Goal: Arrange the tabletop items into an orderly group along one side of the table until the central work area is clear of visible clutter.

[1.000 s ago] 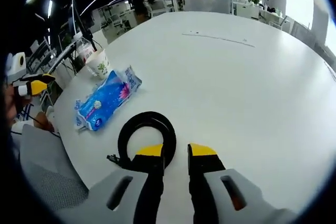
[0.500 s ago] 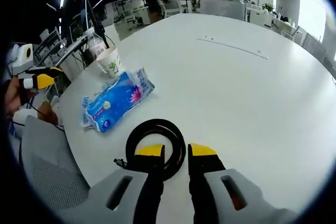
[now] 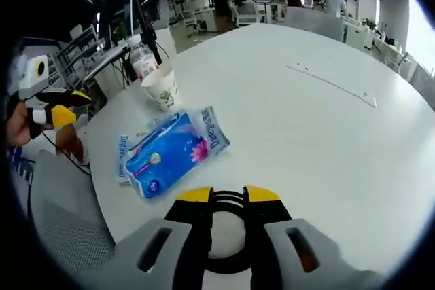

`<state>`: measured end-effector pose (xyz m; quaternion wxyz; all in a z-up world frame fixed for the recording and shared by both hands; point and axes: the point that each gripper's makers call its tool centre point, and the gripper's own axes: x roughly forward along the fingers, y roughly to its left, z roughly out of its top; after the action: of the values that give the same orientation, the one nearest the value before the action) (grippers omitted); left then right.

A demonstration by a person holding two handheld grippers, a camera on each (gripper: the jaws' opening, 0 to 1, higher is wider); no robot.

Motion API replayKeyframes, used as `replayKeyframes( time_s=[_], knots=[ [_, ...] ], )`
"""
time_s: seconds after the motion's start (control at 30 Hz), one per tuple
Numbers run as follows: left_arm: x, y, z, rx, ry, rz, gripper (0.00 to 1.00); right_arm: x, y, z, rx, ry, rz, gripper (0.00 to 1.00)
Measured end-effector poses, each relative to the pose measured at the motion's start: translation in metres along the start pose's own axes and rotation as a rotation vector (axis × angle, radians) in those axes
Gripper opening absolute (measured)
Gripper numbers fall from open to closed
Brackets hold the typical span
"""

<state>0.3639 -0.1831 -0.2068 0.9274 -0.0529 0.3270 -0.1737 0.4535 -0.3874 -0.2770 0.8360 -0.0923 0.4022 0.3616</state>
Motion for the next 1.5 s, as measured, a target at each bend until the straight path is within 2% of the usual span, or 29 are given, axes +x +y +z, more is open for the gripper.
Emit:
replayKeyframes(
  time_s=[0.2,0.7,1.13,1.3,1.5],
  knots=[
    [-0.001,0.006,0.002,0.000,0.000,0.009,0.40,0.021,0.012,0.019,-0.012,-0.002,0.057,0.15],
    [-0.006,0.016,0.003,-0.021,-0.002,0.036,0.41,0.060,0.033,0.044,-0.096,0.040,0.138,0.17],
    [-0.011,0.024,0.005,-0.044,-0.011,0.059,0.40,0.082,0.043,0.056,-0.182,0.101,0.189,0.26],
    [-0.012,0.026,0.005,-0.052,-0.012,0.063,0.40,0.086,0.047,0.055,-0.246,0.136,0.208,0.26],
    [-0.013,0.028,0.008,-0.054,-0.018,0.069,0.40,0.090,0.047,0.056,-0.318,0.154,0.205,0.19]
  ],
)
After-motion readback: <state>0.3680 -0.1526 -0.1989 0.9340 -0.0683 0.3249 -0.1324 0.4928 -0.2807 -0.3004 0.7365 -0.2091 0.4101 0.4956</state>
